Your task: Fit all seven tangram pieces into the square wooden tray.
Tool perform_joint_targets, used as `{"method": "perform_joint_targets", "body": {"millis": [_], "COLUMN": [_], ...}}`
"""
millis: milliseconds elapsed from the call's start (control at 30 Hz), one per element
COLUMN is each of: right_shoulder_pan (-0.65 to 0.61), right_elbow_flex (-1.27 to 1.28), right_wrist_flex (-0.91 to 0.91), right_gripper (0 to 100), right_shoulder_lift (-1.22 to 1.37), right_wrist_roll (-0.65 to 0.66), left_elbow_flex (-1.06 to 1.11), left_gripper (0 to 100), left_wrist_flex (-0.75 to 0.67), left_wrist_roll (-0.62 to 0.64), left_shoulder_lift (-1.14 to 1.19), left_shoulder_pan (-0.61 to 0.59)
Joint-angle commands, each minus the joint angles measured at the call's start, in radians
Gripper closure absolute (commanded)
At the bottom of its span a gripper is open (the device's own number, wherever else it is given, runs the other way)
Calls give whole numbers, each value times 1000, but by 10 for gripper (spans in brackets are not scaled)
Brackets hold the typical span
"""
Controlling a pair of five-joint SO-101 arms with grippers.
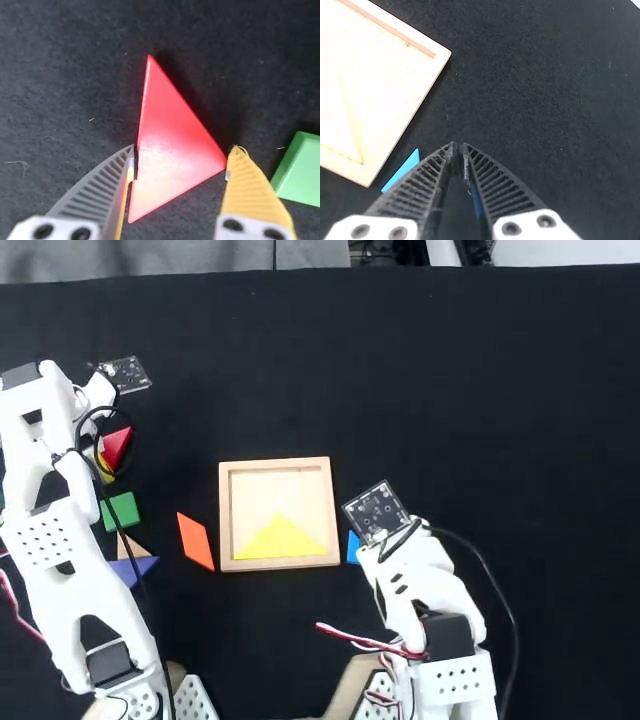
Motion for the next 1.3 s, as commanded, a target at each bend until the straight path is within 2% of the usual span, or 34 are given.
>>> {"method": "perform_joint_targets", "body": {"millis": [0,100,367,533,733,900,1267], "right_shoulder_pan": [-8,-8,-8,-8,-8,-8,-8], "right_elbow_flex": [-1,-1,-1,-1,-1,-1,-1], "right_wrist_flex": [5,5,5,5,5,18,23], "right_gripper": [987,987,987,987,987,987,987], "right_shoulder_lift": [-71,-71,-71,-71,-71,-71,-71], "right_wrist_roll": [3,3,3,3,3,3,3], "left_elbow_flex": [-10,-21,-211,-291,-295,-297,-240], "left_gripper": [848,848,848,848,848,848,848], "left_wrist_flex": [2,8,308,364,364,364,365], "left_wrist_roll": [-121,-120,-120,-98,83,347,864], "left_shoulder_lift": [0,-20,-127,-133,-141,-153,-336], "left_shoulder_pan": [2,2,42,47,71,114,202]}}
